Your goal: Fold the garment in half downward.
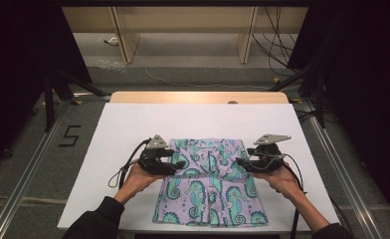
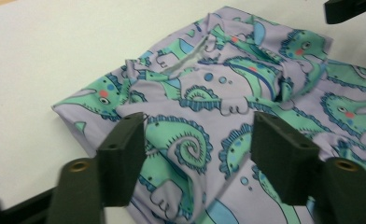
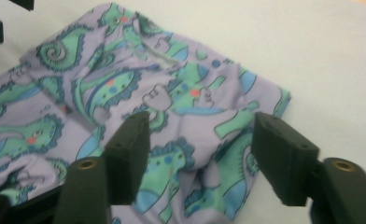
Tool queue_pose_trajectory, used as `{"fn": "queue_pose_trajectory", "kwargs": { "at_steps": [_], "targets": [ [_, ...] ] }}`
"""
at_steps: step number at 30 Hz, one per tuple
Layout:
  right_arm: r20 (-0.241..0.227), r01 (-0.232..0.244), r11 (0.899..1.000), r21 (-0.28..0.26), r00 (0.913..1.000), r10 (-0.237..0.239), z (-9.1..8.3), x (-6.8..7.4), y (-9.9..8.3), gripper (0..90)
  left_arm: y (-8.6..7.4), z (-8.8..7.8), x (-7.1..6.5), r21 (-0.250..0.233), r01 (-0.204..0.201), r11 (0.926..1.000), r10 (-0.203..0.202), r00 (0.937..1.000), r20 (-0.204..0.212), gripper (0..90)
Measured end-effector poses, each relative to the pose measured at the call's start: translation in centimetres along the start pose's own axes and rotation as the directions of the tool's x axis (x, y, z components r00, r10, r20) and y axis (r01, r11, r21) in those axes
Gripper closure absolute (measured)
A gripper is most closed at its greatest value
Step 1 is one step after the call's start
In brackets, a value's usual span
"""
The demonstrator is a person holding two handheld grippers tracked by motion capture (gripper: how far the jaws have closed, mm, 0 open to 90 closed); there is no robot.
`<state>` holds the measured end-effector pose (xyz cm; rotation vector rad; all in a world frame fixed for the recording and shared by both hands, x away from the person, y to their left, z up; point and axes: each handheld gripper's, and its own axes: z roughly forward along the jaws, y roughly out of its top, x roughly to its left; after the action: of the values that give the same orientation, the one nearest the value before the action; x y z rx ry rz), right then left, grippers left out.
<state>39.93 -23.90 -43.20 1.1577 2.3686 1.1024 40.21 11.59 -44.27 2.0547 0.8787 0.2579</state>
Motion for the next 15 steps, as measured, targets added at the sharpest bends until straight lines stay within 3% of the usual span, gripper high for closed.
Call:
{"fn": "queue_pose_trajectory", "kwargs": {
  "at_steps": [4,9,15],
  "targets": [
    [-0.002,-0.022,1.0,-0.021,0.9998,0.022,0.1,-0.6,1.0,32.3,0.9,0.9,0.3,-0.001,0.024,0.9997,-0.024,0.9994,-0.026,26.4],
    [-0.021,-0.044,0.999,-0.013,0.9988,0.044,0.8,-1.1,2.3,27.7,2.1,2.4,1.3,0.021,0.075,0.997,-0.074,0.9966,-0.035,25.1],
    [-0.027,-0.042,0.999,0.0,0.9987,0.042,2.0,-1.2,3.4,26.5,2.8,3.9,2.2,0.046,0.101,0.9939,-0.098,0.9937,-0.054,26.6]
  ]
}}
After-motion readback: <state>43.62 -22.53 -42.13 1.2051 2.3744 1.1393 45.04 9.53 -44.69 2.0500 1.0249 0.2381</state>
